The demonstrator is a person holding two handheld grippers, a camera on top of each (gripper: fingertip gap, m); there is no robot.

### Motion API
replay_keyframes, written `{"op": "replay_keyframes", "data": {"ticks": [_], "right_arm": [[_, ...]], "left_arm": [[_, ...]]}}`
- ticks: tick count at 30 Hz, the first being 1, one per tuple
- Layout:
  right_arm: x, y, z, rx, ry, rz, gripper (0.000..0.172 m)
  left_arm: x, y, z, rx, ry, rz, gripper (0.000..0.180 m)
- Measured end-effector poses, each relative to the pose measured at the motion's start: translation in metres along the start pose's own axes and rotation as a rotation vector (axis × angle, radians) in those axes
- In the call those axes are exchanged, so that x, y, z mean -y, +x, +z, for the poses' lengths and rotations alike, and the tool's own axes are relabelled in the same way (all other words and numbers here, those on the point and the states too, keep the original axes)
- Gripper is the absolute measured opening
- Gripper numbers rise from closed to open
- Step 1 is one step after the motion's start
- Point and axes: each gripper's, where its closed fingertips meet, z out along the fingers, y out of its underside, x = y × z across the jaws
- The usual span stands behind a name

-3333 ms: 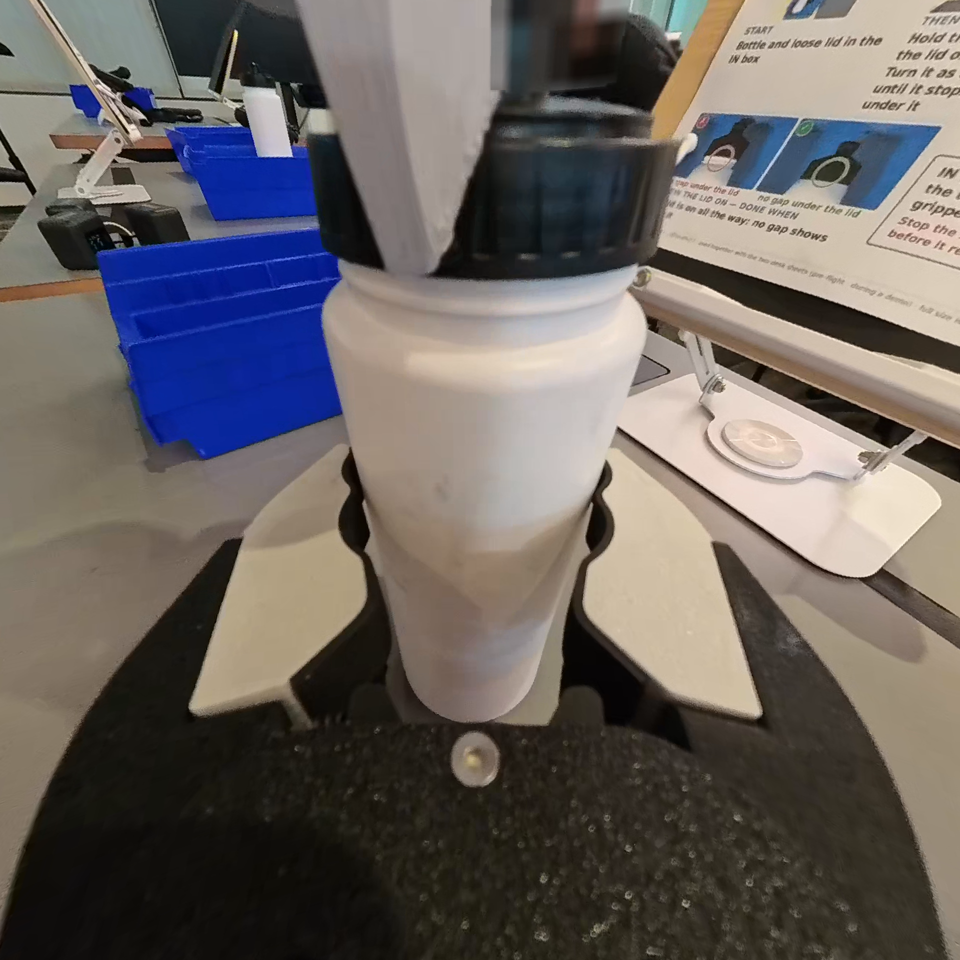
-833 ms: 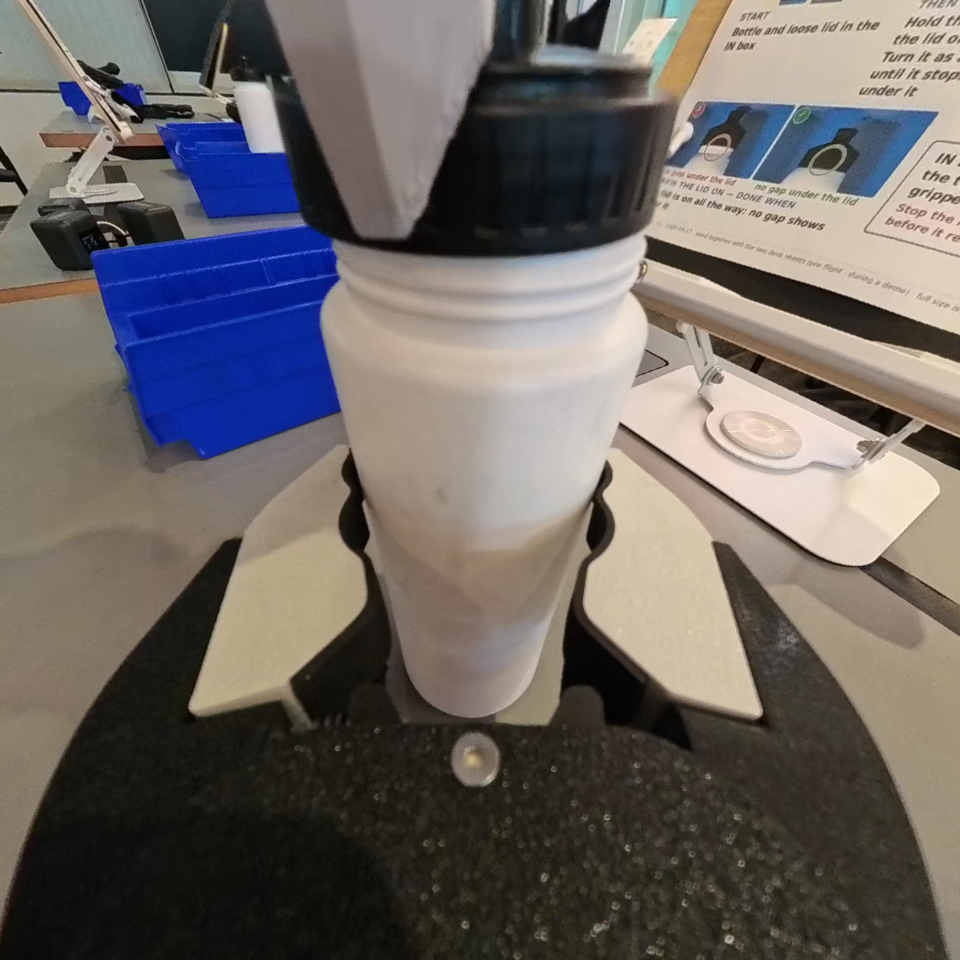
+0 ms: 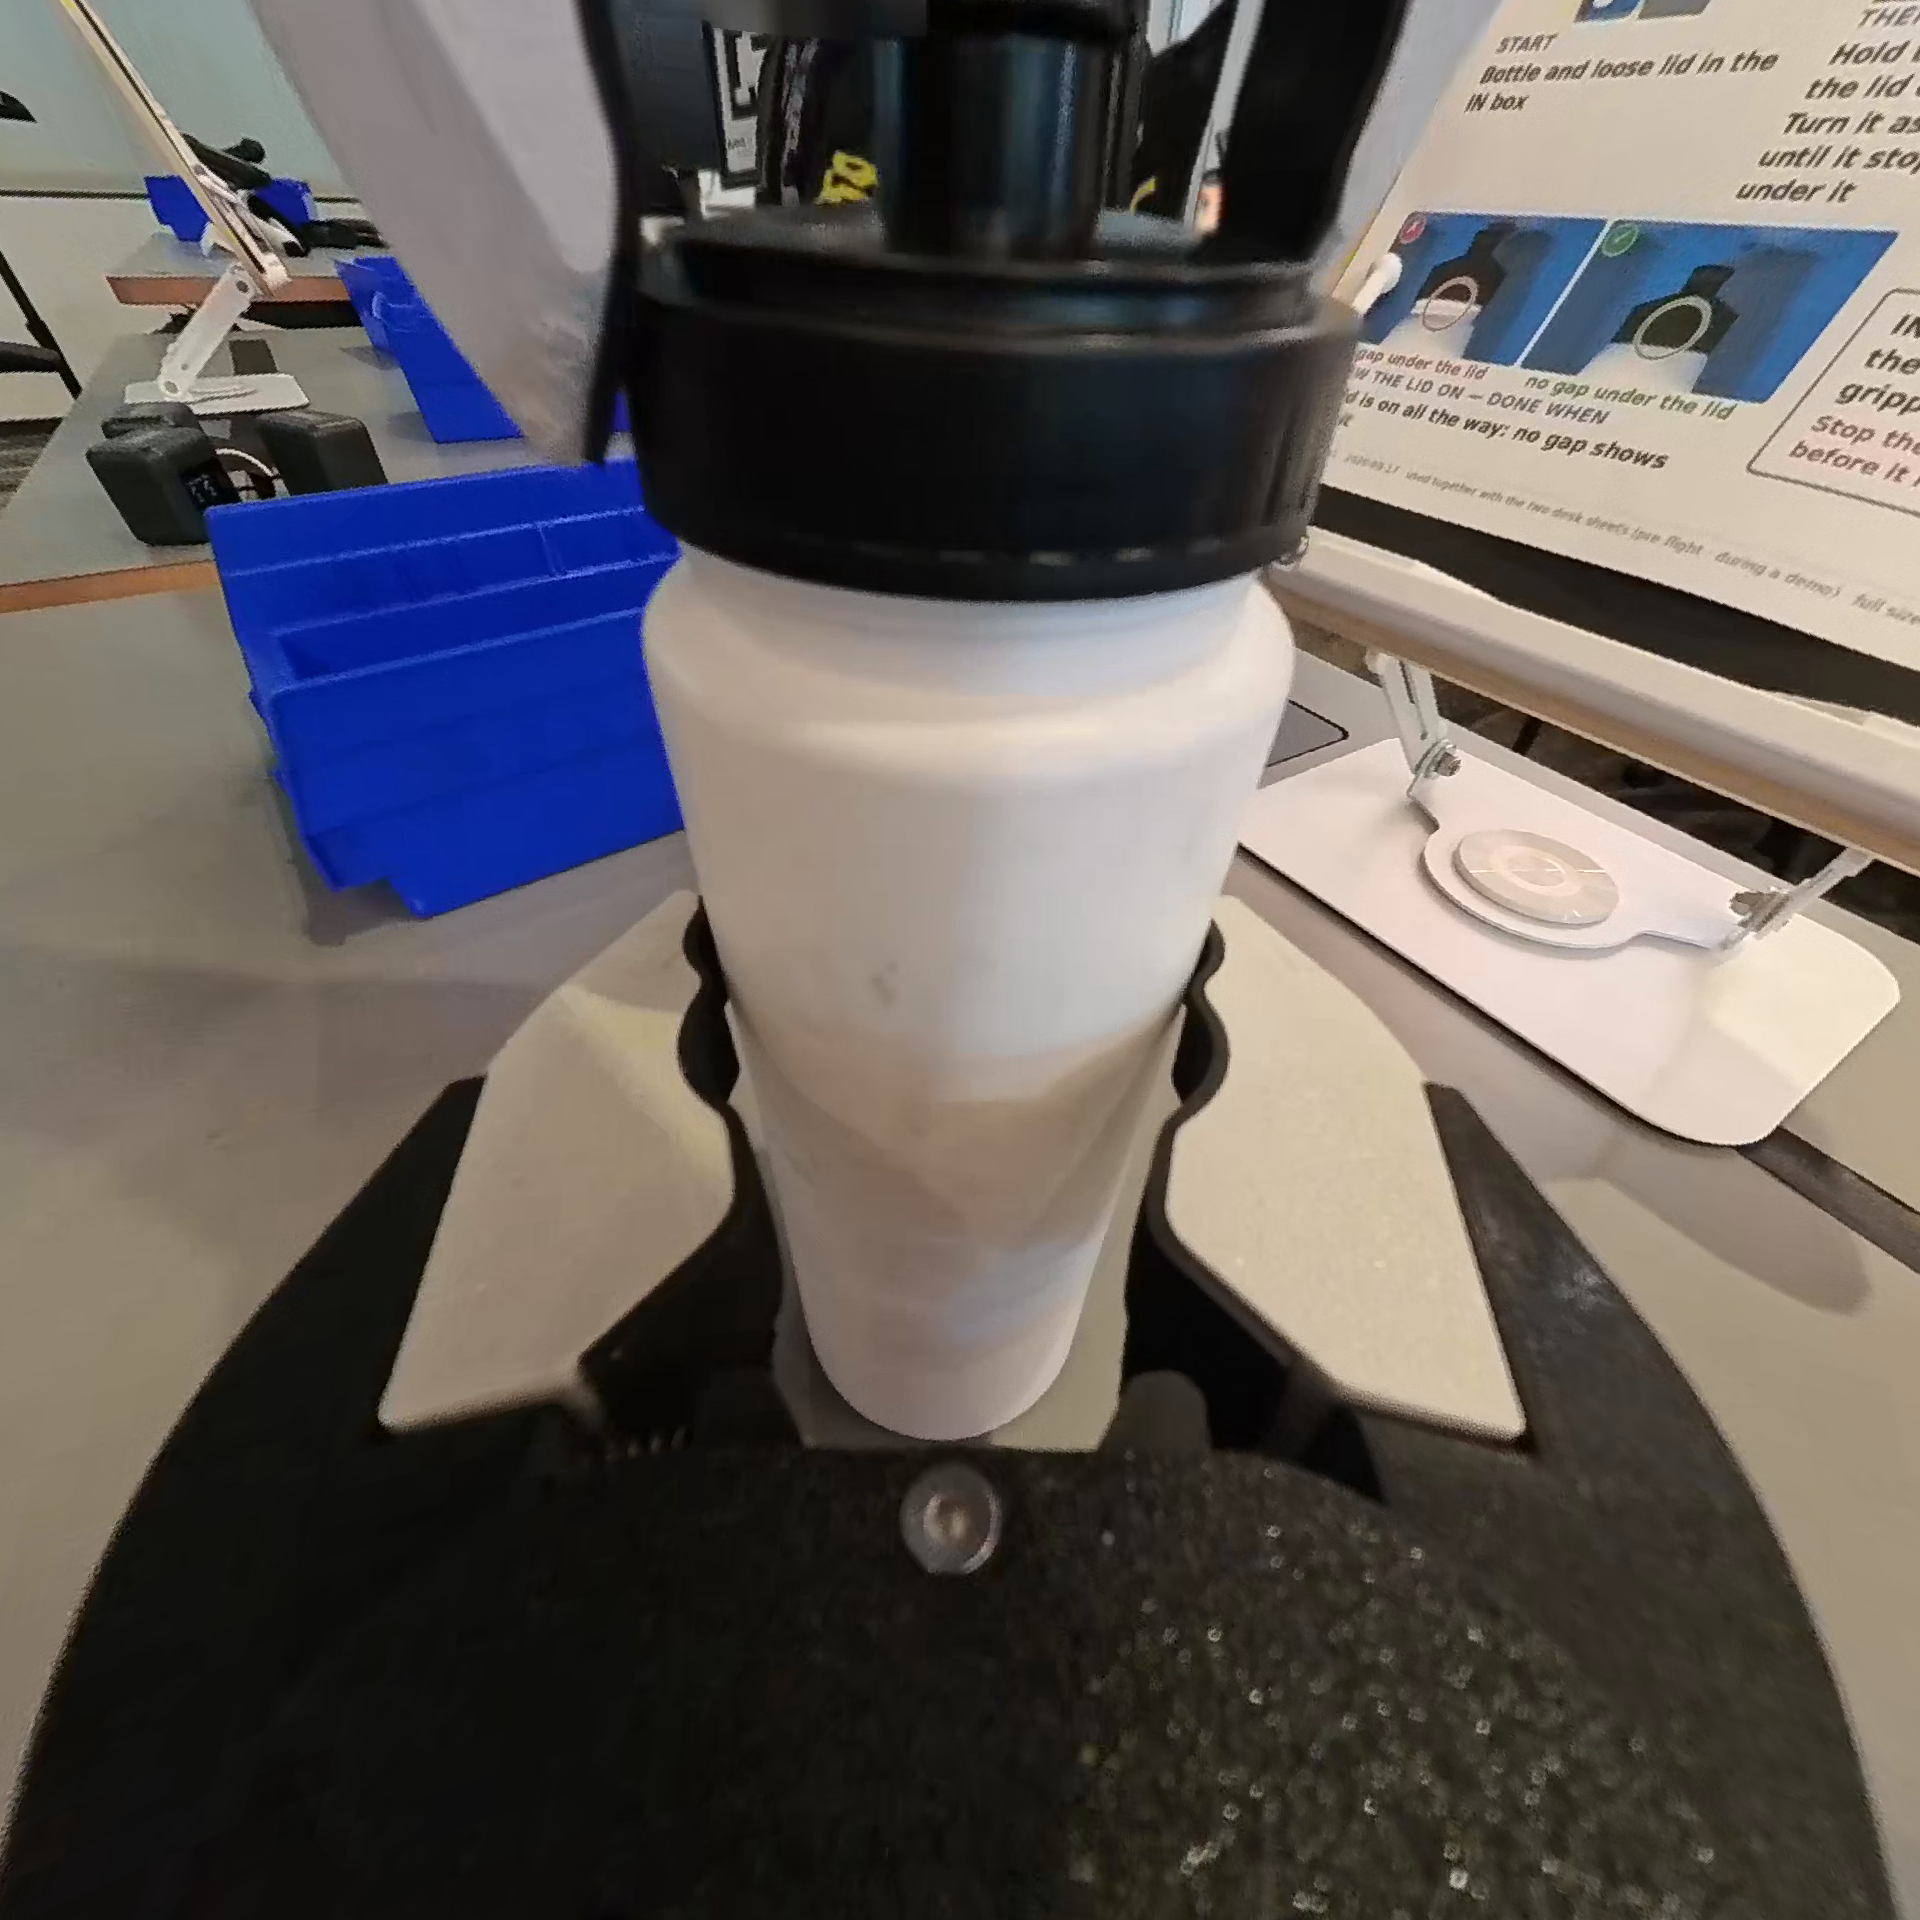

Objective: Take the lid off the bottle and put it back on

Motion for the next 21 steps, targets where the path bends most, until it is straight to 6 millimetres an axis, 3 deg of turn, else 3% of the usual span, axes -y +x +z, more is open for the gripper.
{"op": "replay_keyframes", "data": {"ticks": [4,7,11,15,18,21], "right_arm": [[0.000,0.000,0.001,0.003,-0.002,-0.001,0.084],[0.000,0.000,0.001,0.003,-0.001,0.000,0.084],[0.000,0.000,0.001,0.002,-0.003,0.001,0.084],[0.000,0.000,0.001,0.000,-0.005,0.003,0.084],[0.000,0.000,0.001,-0.002,-0.006,0.003,0.084],[0.000,0.000,0.000,-0.004,-0.008,0.004,0.084]], "left_arm": [[0.003,0.002,0.000,-0.005,0.027,-0.031,0.072],[0.010,0.013,-0.010,-0.065,0.125,-0.133,0.098],[0.018,-0.002,-0.031,-0.022,0.266,-0.464,0.106],[0.014,-0.010,-0.030,-0.071,0.320,-0.957,0.105],[0.008,-0.008,-0.015,-0.042,0.266,-1.070,0.103],[0.003,-0.006,-0.008,-0.002,0.223,-1.125,0.087]]}}
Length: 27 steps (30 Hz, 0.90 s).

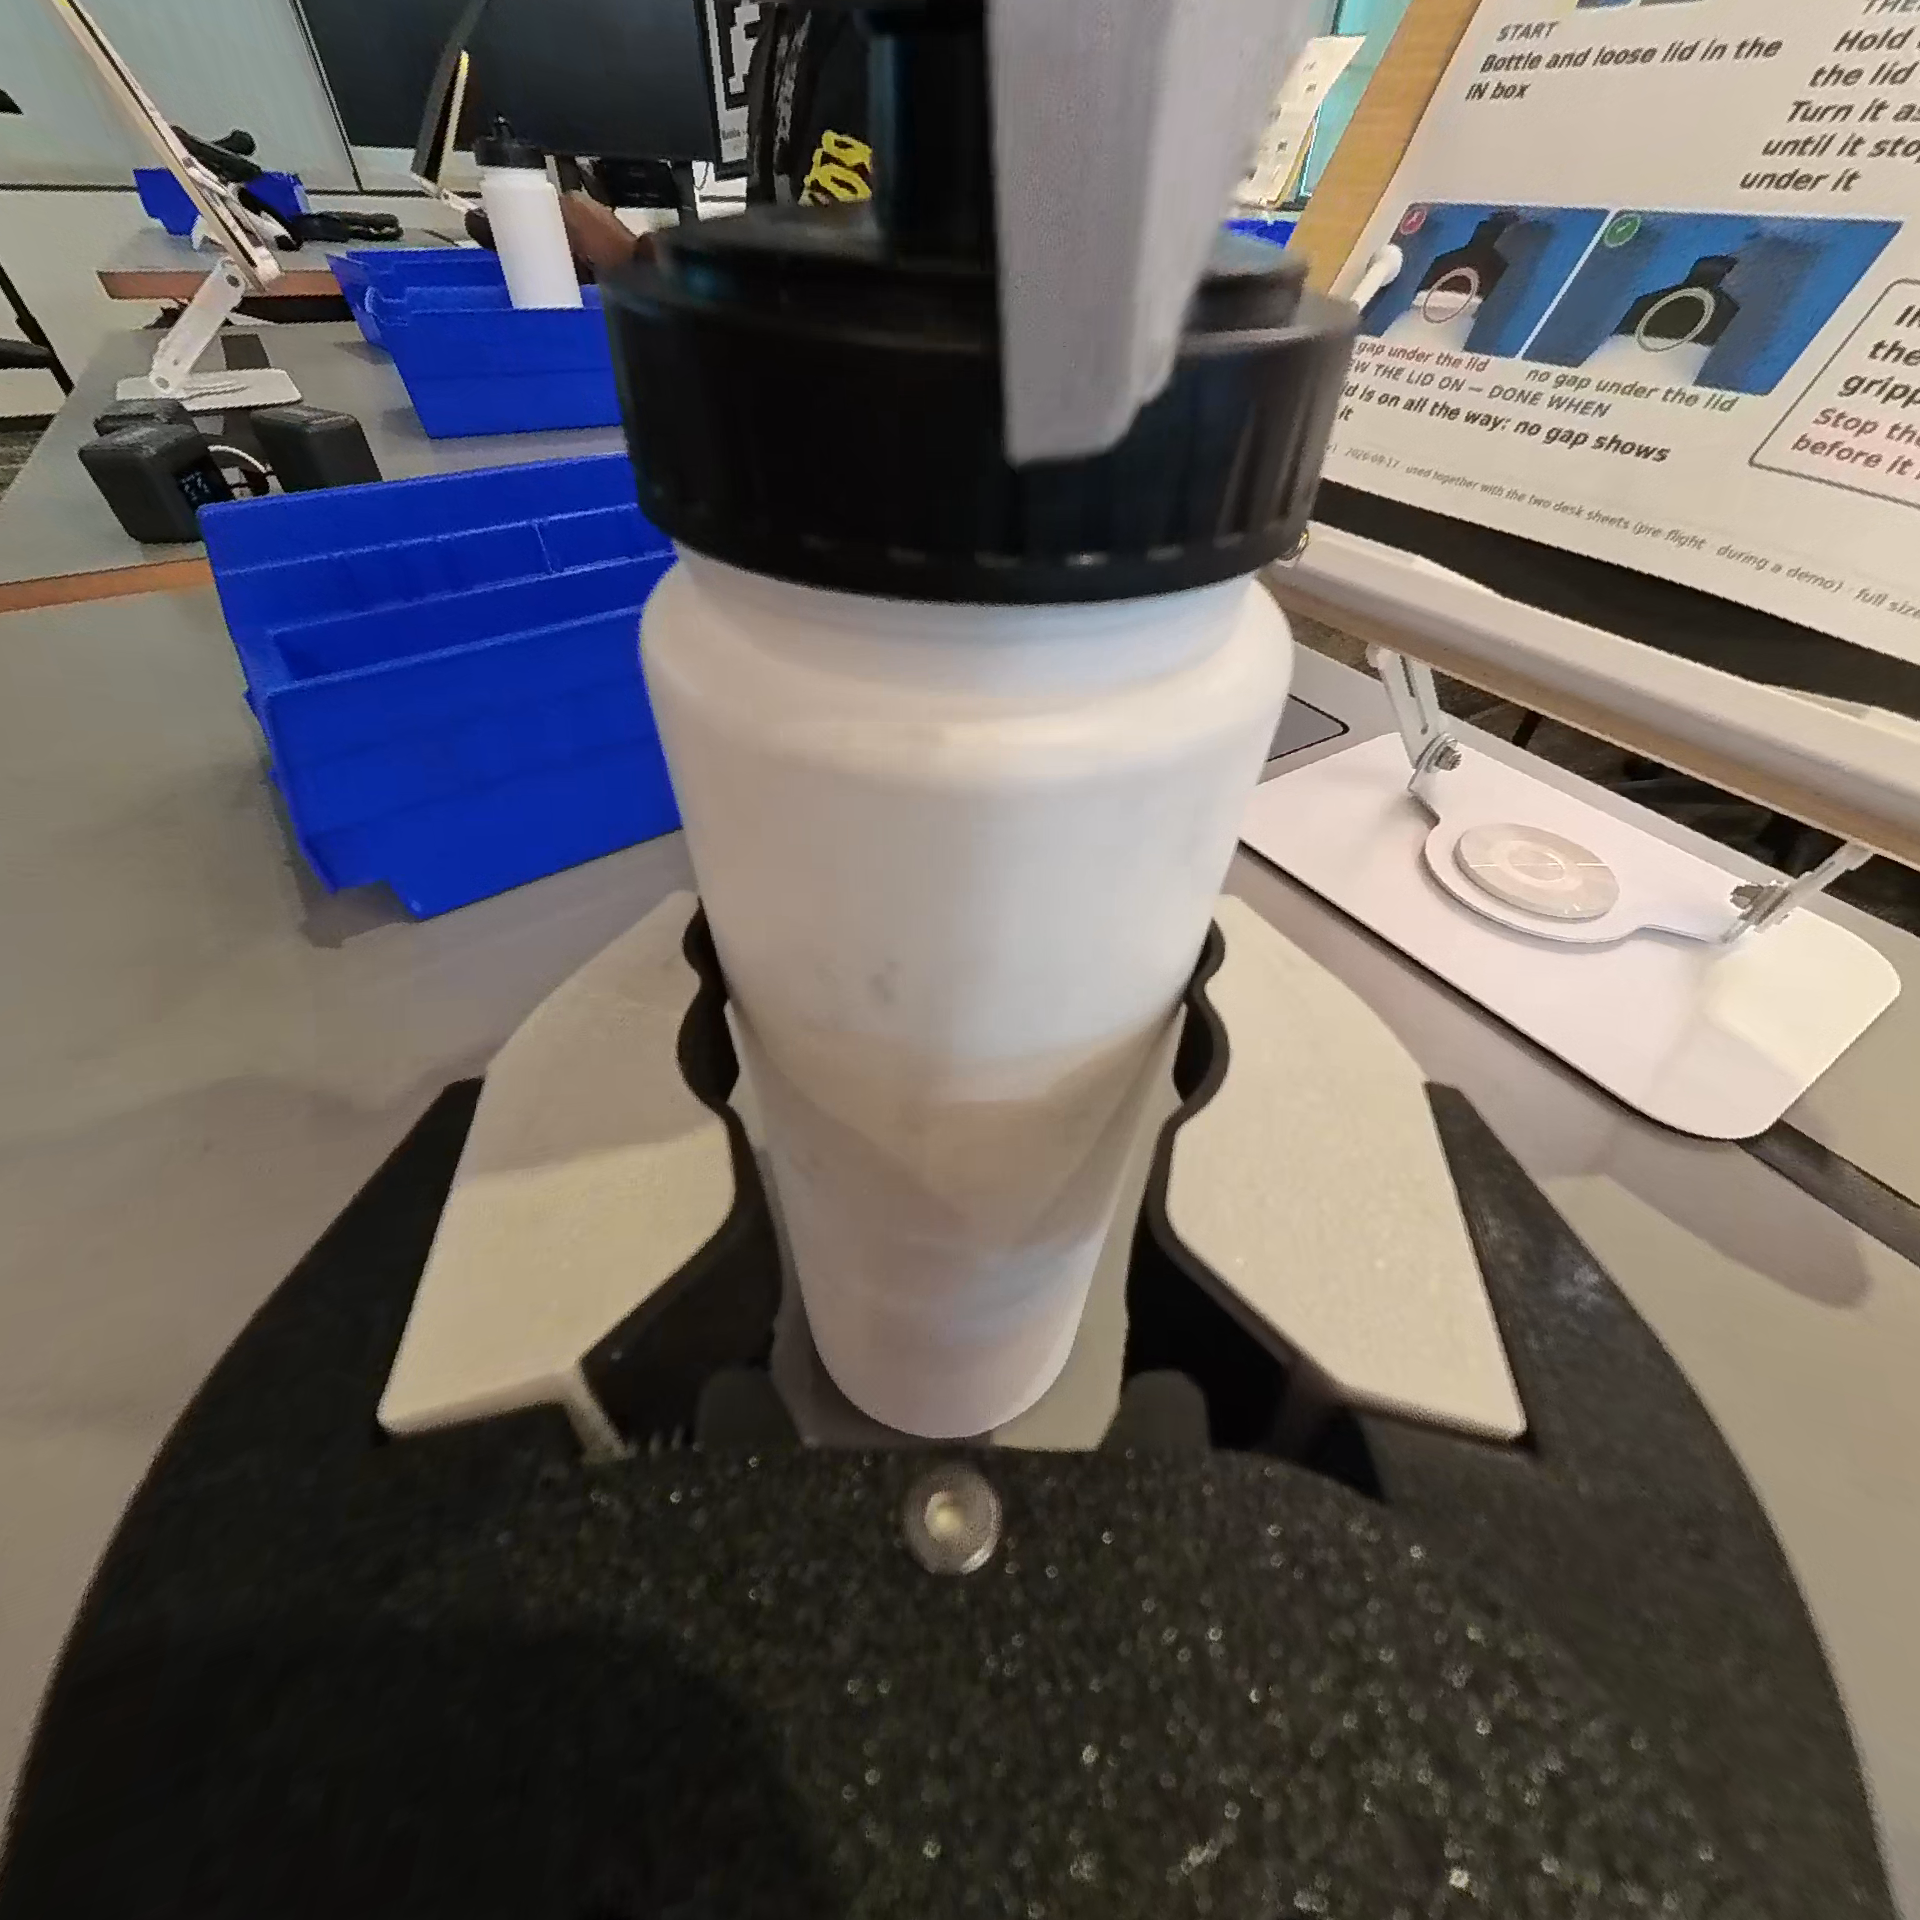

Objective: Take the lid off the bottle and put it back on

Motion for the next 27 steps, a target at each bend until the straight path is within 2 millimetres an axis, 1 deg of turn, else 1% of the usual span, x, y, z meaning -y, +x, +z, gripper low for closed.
{"op": "replay_keyframes", "data": {"ticks": [2,3,7,13,16,19,20,24,27], "right_arm": [[0.0001,-0.0003,0.0000,0.000,0.000,0.000,0.084],[0.0002,-0.0005,0.0000,-0.001,0.001,0.001,0.084],[0.0000,-0.0014,-0.0002,0.004,-0.001,0.001,0.084],[0.0002,-0.0016,-0.0001,0.008,0.005,-0.001,0.084],[0.0006,-0.0033,0.0003,0.019,0.011,-0.005,0.084],[0.0006,-0.0037,0.0003,0.018,0.010,-0.007,0.084],[0.0006,-0.0034,0.0004,0.019,0.010,-0.004,0.084],[0.0008,-0.0032,0.0007,0.019,0.016,-0.004,0.084],[0.0009,-0.0033,0.0013,0.018,0.016,-0.005,0.084]], "left_arm": [[-0.0024,0.0054,0.0018,-0.032,-0.013,-0.029,0.071],[-0.0027,0.0068,0.0020,-0.043,-0.019,-0.040,0.067],[-0.0044,0.0070,0.0018,-0.053,-0.060,0.061,0.067],[-0.0060,0.0065,0.0017,-0.065,-0.104,0.479,0.067],[-0.0086,0.0049,0.0012,-0.049,-0.134,0.733,0.067],[-0.0088,0.0035,0.0004,0.009,-0.144,1.042,0.067],[-0.0081,0.0028,0.0002,0.028,-0.152,1.109,0.067],[-0.0072,0.0016,0.0005,0.058,-0.181,1.265,0.067],[-0.0079,0.0003,0.0000,0.071,-0.178,1.279,0.067]]}}
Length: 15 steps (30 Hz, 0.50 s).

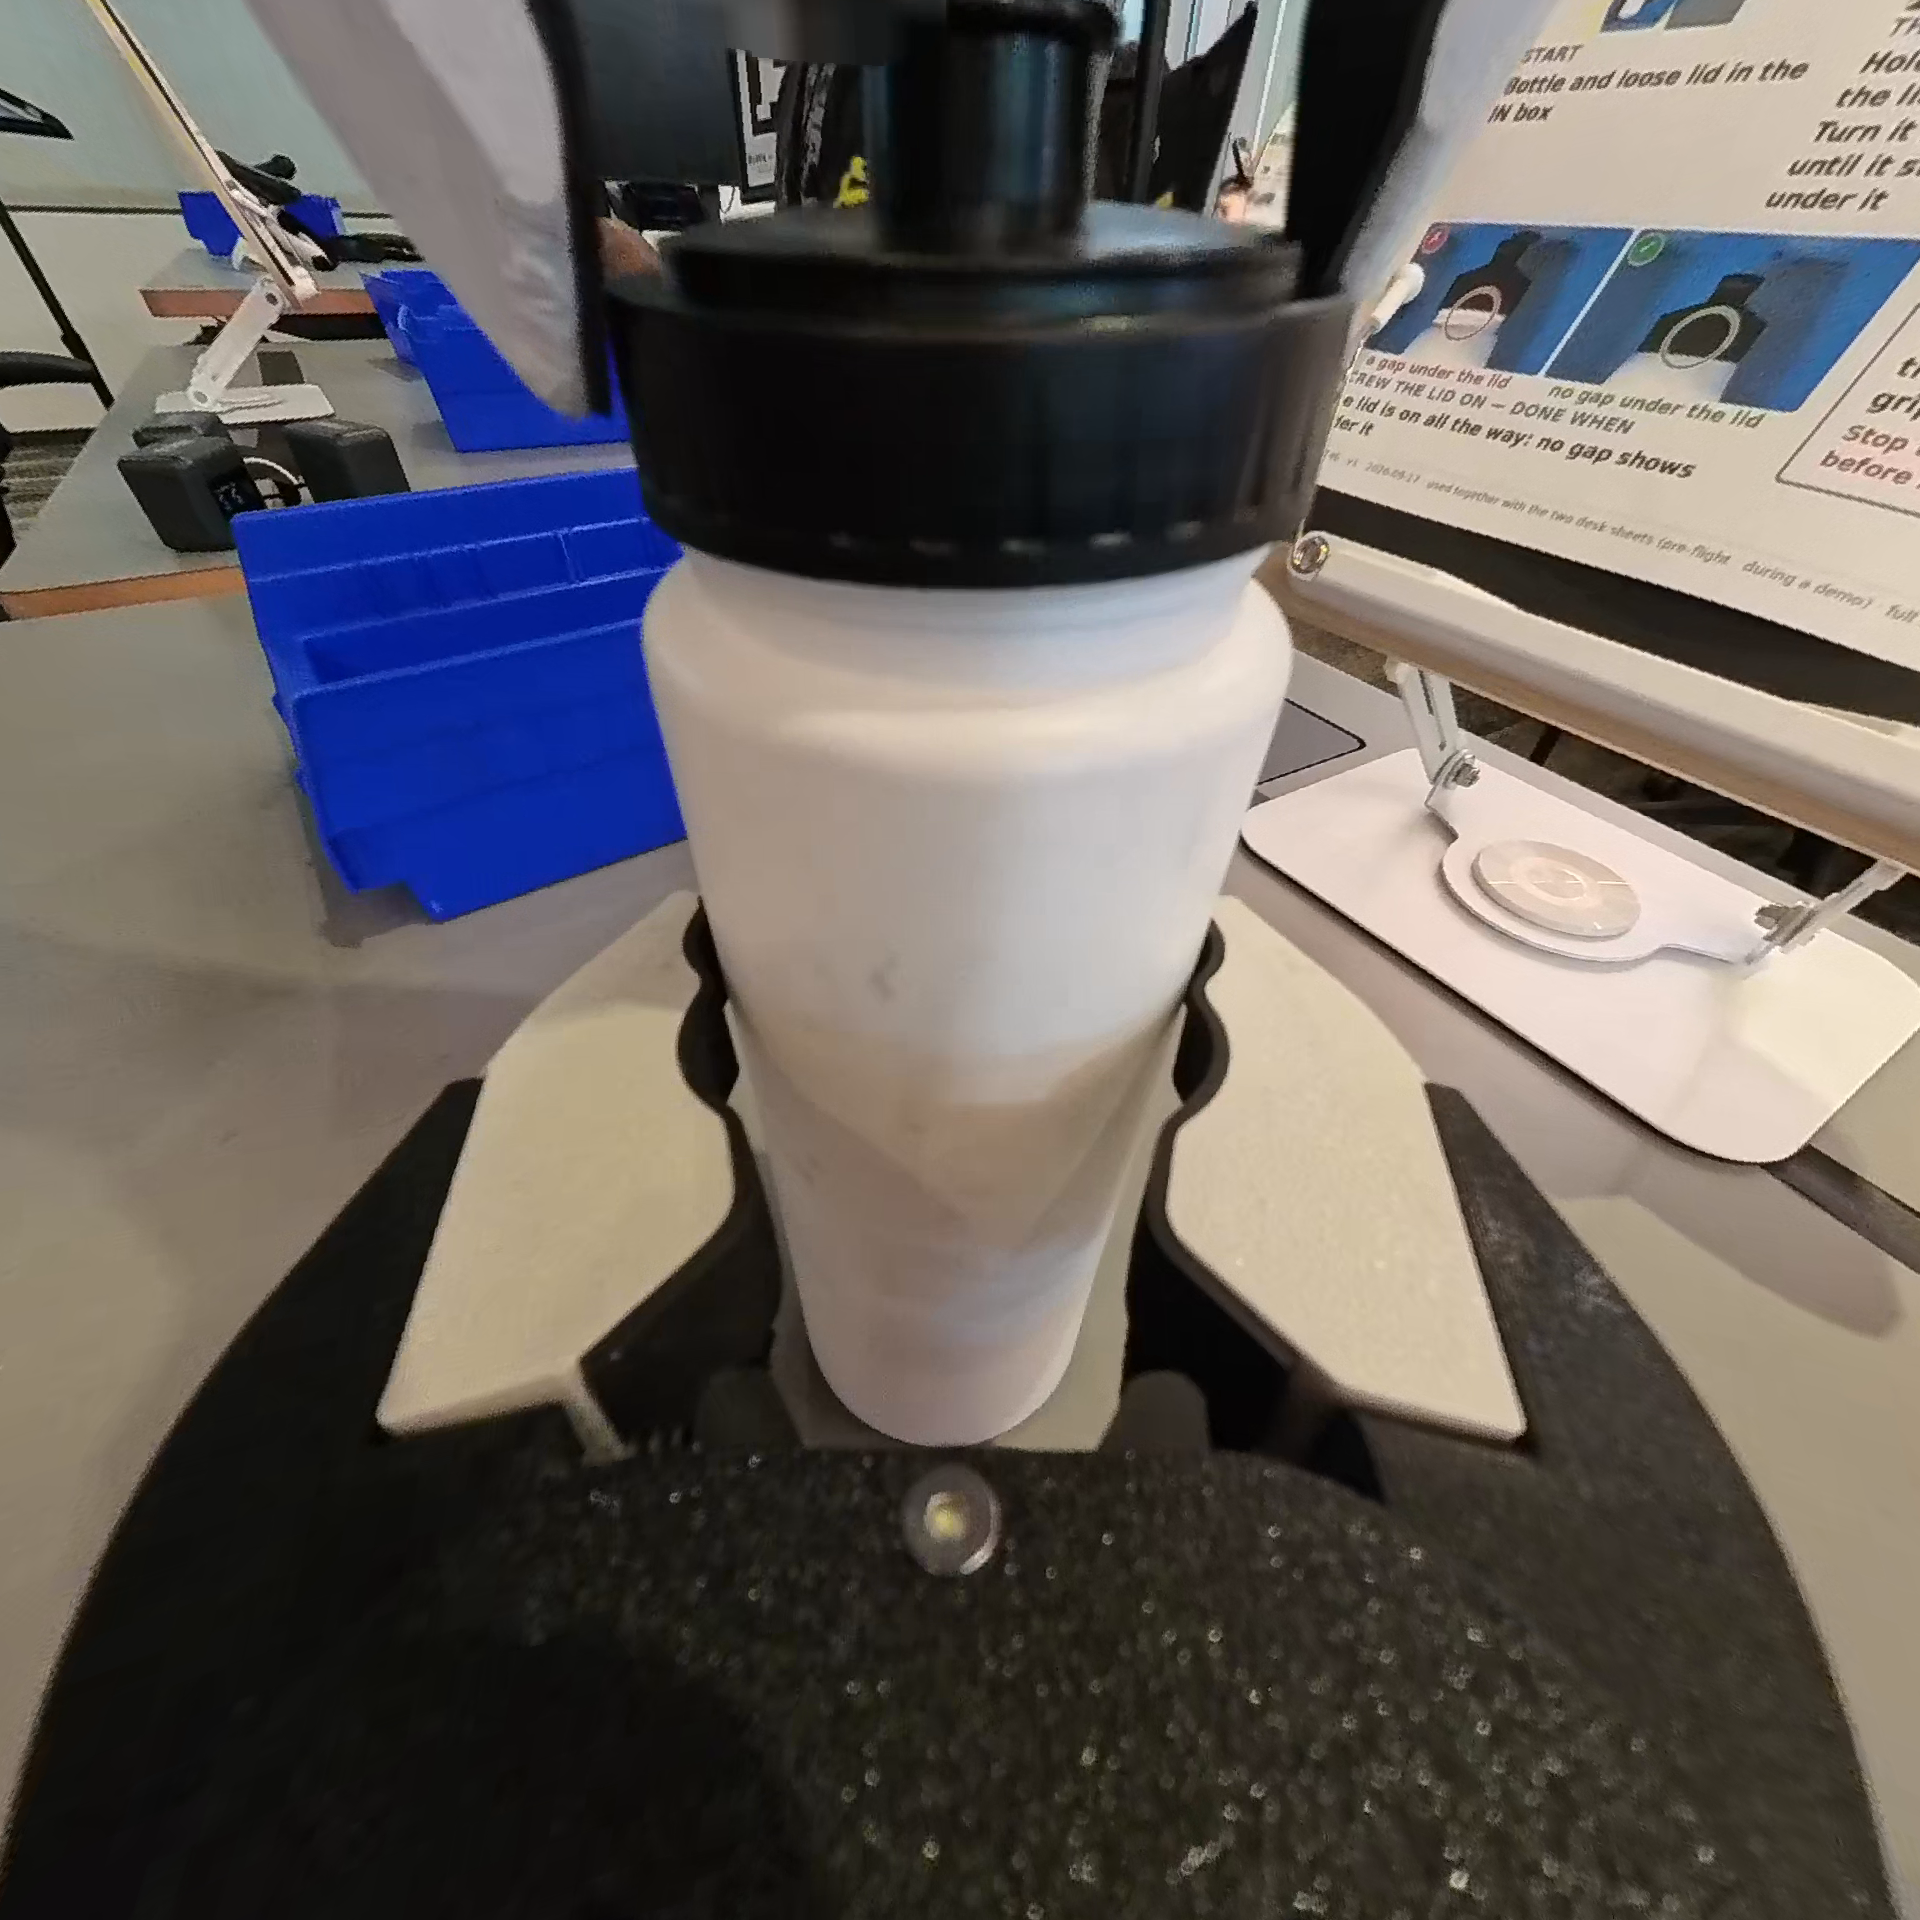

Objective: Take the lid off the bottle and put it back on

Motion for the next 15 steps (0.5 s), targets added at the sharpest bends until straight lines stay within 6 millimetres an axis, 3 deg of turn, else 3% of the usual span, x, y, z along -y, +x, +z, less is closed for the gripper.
{"op": "replay_keyframes", "data": {"ticks": [2,6,11,15], "right_arm": [[0.000,0.000,0.000,-0.002,-0.001,0.000,0.084],[0.000,0.000,0.000,-0.004,-0.005,0.001,0.084],[0.000,0.000,0.000,-0.010,-0.012,0.004,0.084],[0.000,0.000,0.000,-0.013,-0.010,0.006,0.084]], "left_arm": [[0.000,0.002,-0.003,-0.003,0.007,-0.052,0.067],[0.013,0.004,-0.021,-0.045,0.146,-0.292,0.088],[0.026,-0.015,-0.038,-0.117,0.337,-0.916,0.106],[0.017,-0.011,-0.021,-0.195,0.300,-1.261,0.103]]}}
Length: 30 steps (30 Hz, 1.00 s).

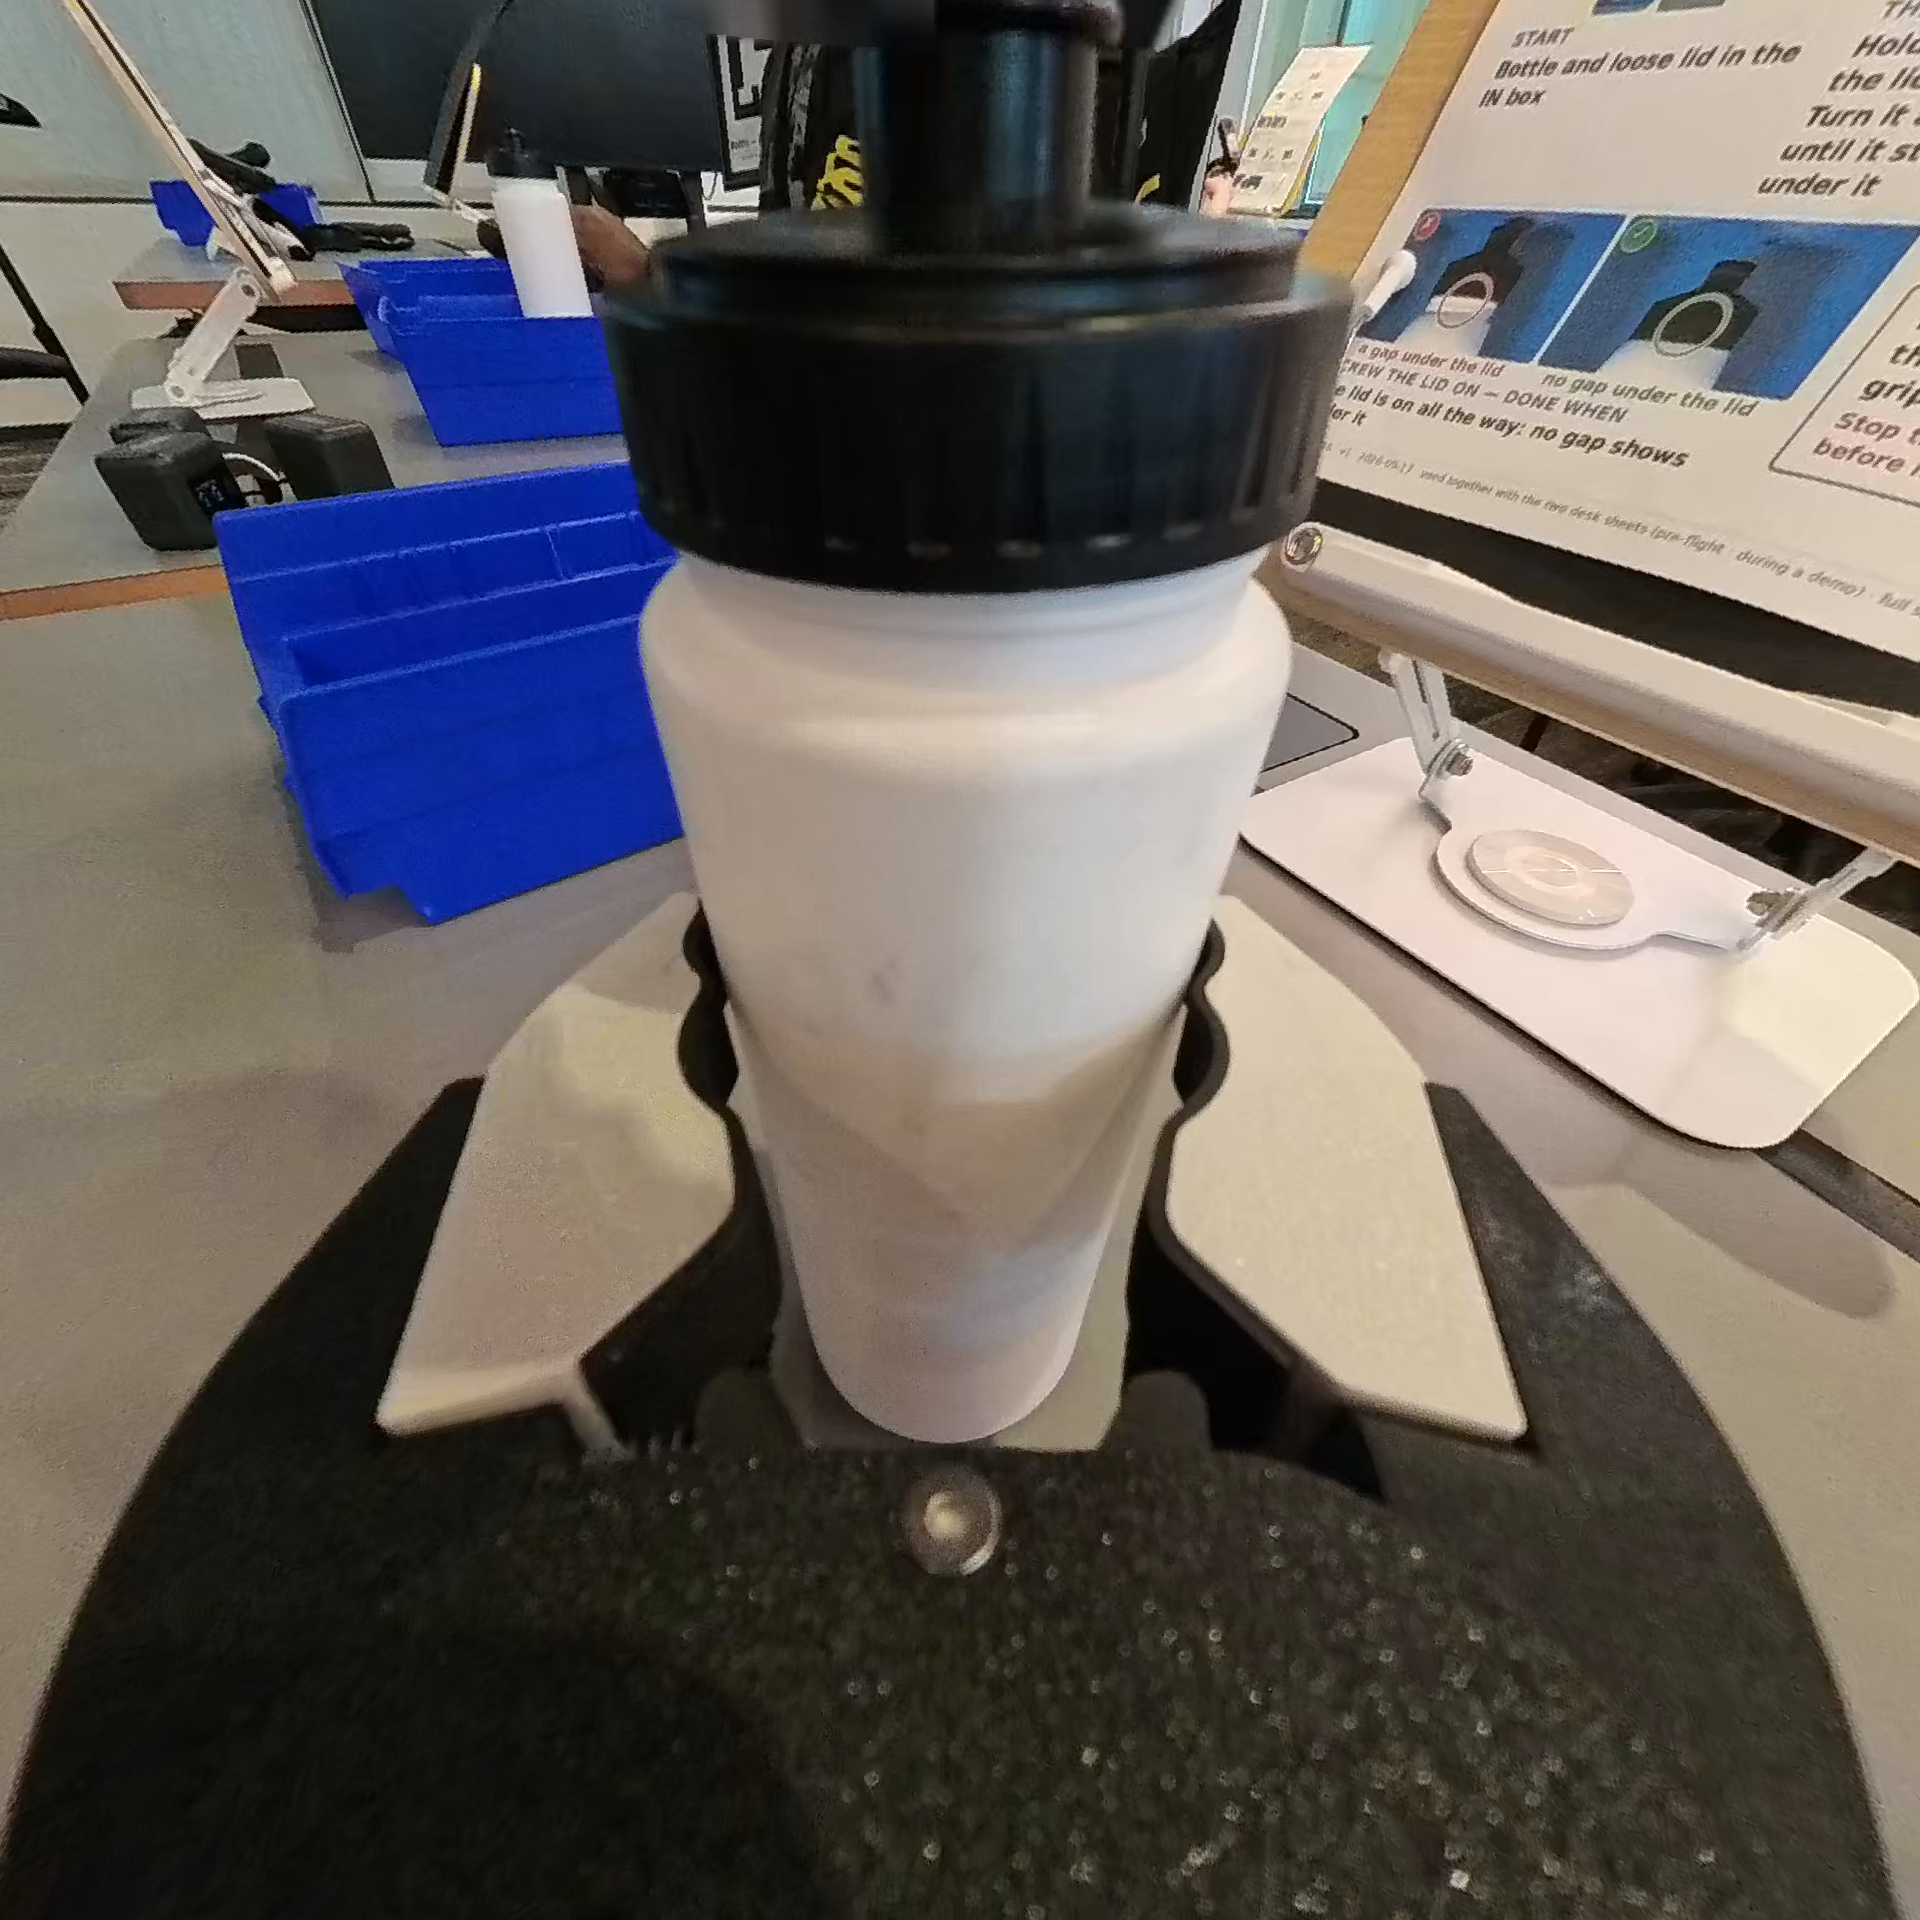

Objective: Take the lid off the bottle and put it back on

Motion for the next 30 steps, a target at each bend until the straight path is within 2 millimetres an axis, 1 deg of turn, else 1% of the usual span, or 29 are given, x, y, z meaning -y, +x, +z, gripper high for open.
{"op": "replay_keyframes", "data": {"ticks": [2,4,5,6,8,12,15,24,27,30], "right_arm": [[0.000,0.000,0.000,0.000,-0.001,0.001,0.085],[0.000,0.000,0.000,-0.001,-0.003,0.001,0.085],[0.000,0.000,0.000,-0.002,-0.004,0.002,0.085],[0.000,0.000,0.000,-0.003,-0.005,0.002,0.085],[0.000,0.000,-0.001,-0.005,-0.004,0.004,0.084],[0.000,-0.001,-0.001,-0.001,-0.005,0.004,0.085],[0.000,-0.001,-0.001,0.000,-0.005,0.004,0.084],[0.000,-0.002,0.000,0.007,0.002,0.001,0.084],[0.000,-0.002,0.001,0.007,0.000,0.000,0.084],[0.000,-0.002,0.001,0.006,0.001,-0.002,0.084]], "left_arm": [[-0.006,-0.009,0.009,0.040,-0.020,-0.087,0.098],[-0.010,-0.010,0.016,0.040,-0.022,-0.139,0.095],[-0.011,-0.009,0.018,0.032,-0.027,-0.155,0.091],[-0.012,-0.009,0.020,0.036,-0.031,-0.168,0.082],[-0.012,-0.013,0.020,0.066,-0.022,-0.162,0.068],[-0.014,-0.013,0.020,0.064,-0.058,-0.051,0.068],[-0.014,-0.012,0.020,0.056,-0.105,0.115,0.068],[-0.020,-0.016,0.021,0.077,-0.295,0.773,0.069],[-0.020,-0.018,0.021,0.121,-0.337,1.027,0.069],[-0.021,-0.021,0.020,0.206,-0.368,1.220,0.070]]}}
